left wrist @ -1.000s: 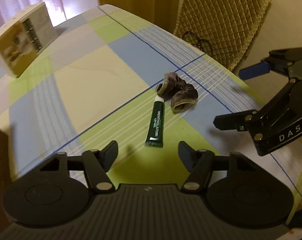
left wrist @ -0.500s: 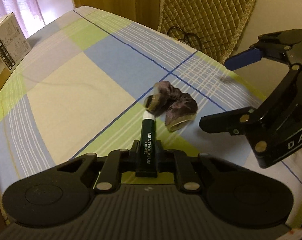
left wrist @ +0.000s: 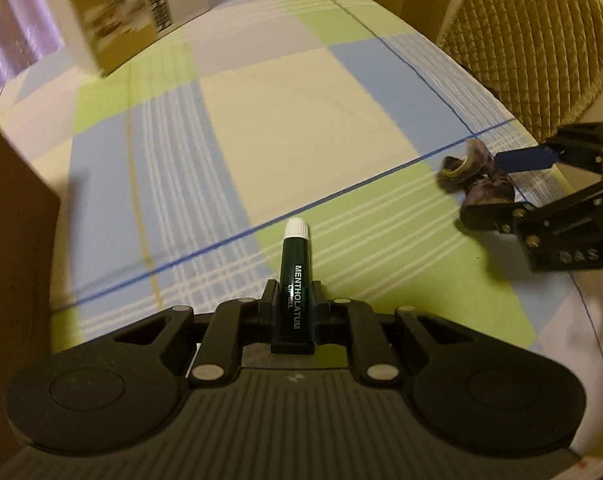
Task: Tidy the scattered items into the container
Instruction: 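Grasp the green lip balm tube with the left gripper while the right grasps the brown scrunchie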
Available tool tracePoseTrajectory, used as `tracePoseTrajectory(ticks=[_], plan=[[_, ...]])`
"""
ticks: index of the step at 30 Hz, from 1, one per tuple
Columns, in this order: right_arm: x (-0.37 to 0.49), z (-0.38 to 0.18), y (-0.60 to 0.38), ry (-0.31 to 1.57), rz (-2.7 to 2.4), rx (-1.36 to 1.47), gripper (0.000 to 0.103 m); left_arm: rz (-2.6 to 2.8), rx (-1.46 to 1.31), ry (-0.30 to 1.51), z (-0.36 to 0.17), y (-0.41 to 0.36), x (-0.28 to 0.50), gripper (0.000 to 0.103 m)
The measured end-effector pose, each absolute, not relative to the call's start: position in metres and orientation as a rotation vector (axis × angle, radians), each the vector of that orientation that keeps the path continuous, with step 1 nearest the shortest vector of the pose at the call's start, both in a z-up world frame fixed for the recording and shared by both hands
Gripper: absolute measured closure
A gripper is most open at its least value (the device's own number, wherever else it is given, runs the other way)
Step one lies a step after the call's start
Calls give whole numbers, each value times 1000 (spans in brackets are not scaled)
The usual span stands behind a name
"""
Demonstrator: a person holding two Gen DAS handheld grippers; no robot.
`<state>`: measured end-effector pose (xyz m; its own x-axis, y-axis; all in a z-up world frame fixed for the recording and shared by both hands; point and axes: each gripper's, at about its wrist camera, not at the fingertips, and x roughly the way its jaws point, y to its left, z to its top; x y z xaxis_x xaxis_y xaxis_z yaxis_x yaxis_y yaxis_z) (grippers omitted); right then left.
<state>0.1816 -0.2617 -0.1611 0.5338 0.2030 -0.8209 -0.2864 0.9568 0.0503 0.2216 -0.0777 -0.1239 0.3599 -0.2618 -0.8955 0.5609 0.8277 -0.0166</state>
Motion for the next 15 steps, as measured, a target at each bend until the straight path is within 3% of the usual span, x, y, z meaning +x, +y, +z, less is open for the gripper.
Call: tracePoseTrajectory(ticks=[2,6,10,15], plan=[[185,-166,-260,975,294,-99,51,-537,309,1076,-123,-75,224,85],[186,-167,-256,971,287,-121,54,-551,306,1069,-124,-81,232,83],[185,-166,-258,970,268,-122,70,-567,357,1071,-130,-94,235,84],[179,-164,-260,982,260,-96,73,-576,387,1062,-130,-95,225,90]])
